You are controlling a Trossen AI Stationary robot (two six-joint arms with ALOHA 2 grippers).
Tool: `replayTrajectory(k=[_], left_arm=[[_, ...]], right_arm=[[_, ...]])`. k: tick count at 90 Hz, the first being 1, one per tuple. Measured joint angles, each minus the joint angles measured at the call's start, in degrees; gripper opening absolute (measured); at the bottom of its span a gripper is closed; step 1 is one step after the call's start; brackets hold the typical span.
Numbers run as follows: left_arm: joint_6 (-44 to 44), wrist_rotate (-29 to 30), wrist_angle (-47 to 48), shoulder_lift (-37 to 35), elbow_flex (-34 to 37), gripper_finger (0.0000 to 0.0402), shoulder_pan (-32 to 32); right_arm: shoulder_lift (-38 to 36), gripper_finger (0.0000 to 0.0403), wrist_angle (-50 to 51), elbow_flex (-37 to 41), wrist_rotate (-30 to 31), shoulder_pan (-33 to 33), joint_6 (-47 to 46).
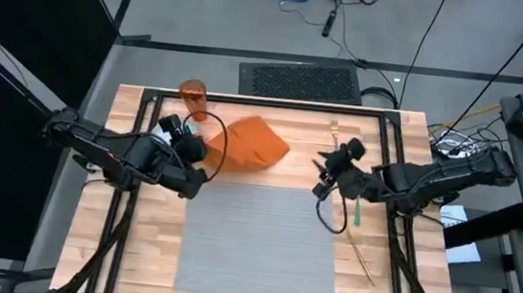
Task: Set table place
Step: Fold the orange napkin
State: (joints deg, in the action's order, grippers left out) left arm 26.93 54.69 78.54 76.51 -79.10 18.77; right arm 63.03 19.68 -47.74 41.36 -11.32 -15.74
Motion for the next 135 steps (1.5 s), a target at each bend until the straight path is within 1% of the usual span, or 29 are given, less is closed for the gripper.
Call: replayTrajectory(k=[11, 24, 47, 61, 69, 80, 96, 121, 135], left_arm=[[1.18, -0.07, 0.23, 0.0, -0.02, 0.0, 1.43], [1.3, 0.02, 0.42, 0.0, -0.04, 0.0, 3.01], [1.33, 1.74, 0.42, 0.02, -0.06, 0.0, 3.91], [1.34, 1.82, 0.42, 0.02, -0.06, 0.0, 3.89], [1.39, 1.75, 0.42, 0.0, -0.08, 0.0, 3.89], [1.75, 1.73, 0.42, 0.02, -0.08, 0.0, 3.89], [1.91, 1.69, 0.42, 0.02, -0.08, 0.0, 3.89], [1.89, 1.31, 0.4, 0.02, -0.08, 0.0, 3.89], [1.94, 1.27, 0.36, 0.02, -0.08, 0.0, 3.89]], right_arm=[[0.2, 0.0159, -5.44, 2.21, -4.18, 2.24, 1.58], [2.27, 0.0166, -8.7, 2.72, -6.79, 3.84, 3.11], [11.73, 0.0167, -15.11, 2.75, -14.68, 6.91, 5.06], [16.49, 0.0167, -21.34, 2.79, -19.05, 8.34, 7.35], [17.68, 0.0167, -24.47, 2.79, -20.61, 9.21, 9.11], [18.53, 0.0167, -27.6, 2.79, -24.64, 11.06, 10.81], [19.9, 0.0167, -29.25, 2.79, -29.02, 13.89, 11.5], [24.31, 0.0167, -37.53, 2.72, -36.85, 17.28, 11.75], [26.84, 0.0167, -40.11, 2.24, -38.78, 18.14, 11.69]])
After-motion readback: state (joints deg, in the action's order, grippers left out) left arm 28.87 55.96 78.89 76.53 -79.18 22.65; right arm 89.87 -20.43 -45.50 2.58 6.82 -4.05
